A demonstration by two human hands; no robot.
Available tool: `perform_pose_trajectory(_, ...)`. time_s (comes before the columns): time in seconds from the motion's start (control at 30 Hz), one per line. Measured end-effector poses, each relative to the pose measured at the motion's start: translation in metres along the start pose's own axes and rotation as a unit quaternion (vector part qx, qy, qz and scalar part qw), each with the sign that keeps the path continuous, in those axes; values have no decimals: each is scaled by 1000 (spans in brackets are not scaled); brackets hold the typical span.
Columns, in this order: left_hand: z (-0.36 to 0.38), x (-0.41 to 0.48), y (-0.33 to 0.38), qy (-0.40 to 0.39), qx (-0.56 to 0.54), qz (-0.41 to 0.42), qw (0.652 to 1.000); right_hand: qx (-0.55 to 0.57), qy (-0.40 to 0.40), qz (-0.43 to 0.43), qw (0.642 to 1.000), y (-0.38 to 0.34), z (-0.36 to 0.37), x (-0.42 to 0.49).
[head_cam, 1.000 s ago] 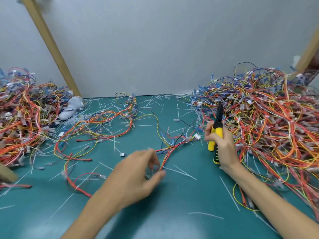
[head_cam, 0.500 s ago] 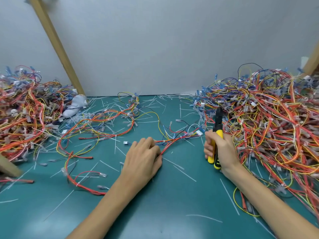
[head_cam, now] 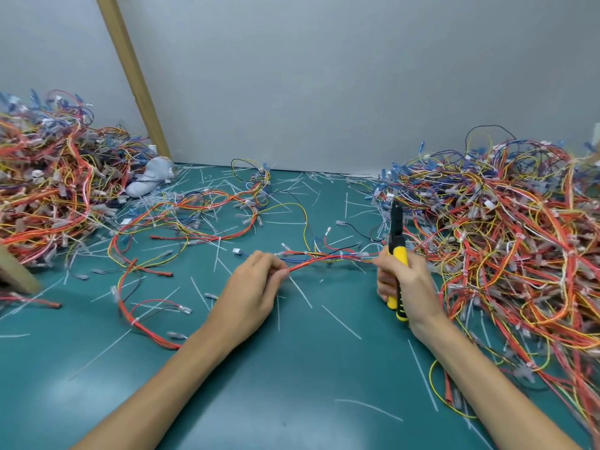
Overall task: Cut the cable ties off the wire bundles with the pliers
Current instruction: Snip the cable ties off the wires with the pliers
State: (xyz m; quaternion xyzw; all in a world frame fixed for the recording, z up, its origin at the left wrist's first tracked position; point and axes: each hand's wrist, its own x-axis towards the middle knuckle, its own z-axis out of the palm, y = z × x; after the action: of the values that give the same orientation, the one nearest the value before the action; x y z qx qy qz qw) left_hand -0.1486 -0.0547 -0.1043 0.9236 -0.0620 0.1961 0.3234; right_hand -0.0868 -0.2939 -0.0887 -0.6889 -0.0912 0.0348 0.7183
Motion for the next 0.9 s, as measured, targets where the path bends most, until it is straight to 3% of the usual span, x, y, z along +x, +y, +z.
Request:
perform_pose_trajectory(0.27, -1, -1, 7, -100, 99, -9, 990, -11, -11, -4, 1000, -3, 2, -2)
perform_pose_trajectory(0.4, 0, -1, 7, -102, 97, 17, 990, -2, -11, 2, 1000, -4, 1, -3)
perform_pose_trajectory(0.6, -3, 8, -2, -98, -64, -29, 993, -121, -56, -38, 990, -4, 4, -10)
perform_pose_trajectory(0.8, -11, 20, -6, -86, -212, -91, 969, -286, 28, -82, 954, 2, 10, -11)
perform_pose_trajectory(0.9, -14, 24, -3, -69, -313, -128, 938, -287, 58, -65, 954, 7, 6, -6)
